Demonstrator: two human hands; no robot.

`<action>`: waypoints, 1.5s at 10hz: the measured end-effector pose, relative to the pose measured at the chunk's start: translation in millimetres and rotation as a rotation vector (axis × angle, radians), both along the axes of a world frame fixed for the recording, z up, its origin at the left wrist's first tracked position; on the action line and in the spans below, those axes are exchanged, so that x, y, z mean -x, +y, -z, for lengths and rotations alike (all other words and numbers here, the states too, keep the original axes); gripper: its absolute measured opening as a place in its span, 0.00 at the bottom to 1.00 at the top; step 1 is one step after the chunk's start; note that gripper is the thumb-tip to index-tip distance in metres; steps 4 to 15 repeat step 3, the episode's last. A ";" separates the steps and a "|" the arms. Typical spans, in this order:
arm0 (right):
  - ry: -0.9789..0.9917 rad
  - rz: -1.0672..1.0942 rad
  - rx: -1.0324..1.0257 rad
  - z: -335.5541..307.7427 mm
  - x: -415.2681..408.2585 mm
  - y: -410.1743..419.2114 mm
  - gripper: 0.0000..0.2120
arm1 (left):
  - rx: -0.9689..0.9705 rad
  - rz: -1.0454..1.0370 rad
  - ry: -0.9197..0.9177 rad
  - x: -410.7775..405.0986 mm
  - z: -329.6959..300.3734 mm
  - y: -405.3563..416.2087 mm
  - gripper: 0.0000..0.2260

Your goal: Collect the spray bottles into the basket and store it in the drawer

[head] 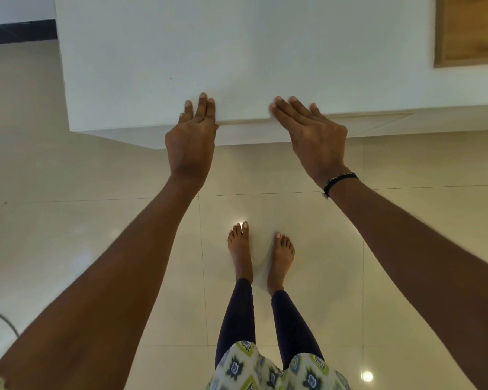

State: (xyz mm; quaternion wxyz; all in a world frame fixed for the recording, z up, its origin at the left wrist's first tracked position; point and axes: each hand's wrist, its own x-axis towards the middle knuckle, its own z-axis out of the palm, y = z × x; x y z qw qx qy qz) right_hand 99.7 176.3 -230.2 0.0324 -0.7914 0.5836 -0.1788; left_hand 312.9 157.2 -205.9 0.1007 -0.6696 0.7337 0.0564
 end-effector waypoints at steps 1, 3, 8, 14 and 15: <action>0.022 0.011 -0.128 -10.2 -6.1 4.2 0.27 | -0.078 0.008 -0.032 -2.6 -5.8 3.0 0.22; 0.201 -0.010 -0.364 -37.3 -30.1 -0.7 0.31 | -0.141 0.039 0.067 -17.2 -22.1 15.9 0.27; 0.201 -0.010 -0.364 -37.3 -30.1 -0.7 0.31 | -0.141 0.039 0.067 -17.2 -22.1 15.9 0.27; 0.201 -0.010 -0.364 -37.3 -30.1 -0.7 0.31 | -0.141 0.039 0.067 -17.2 -22.1 15.9 0.27; 0.201 -0.010 -0.364 -37.3 -30.1 -0.7 0.31 | -0.141 0.039 0.067 -17.2 -22.1 15.9 0.27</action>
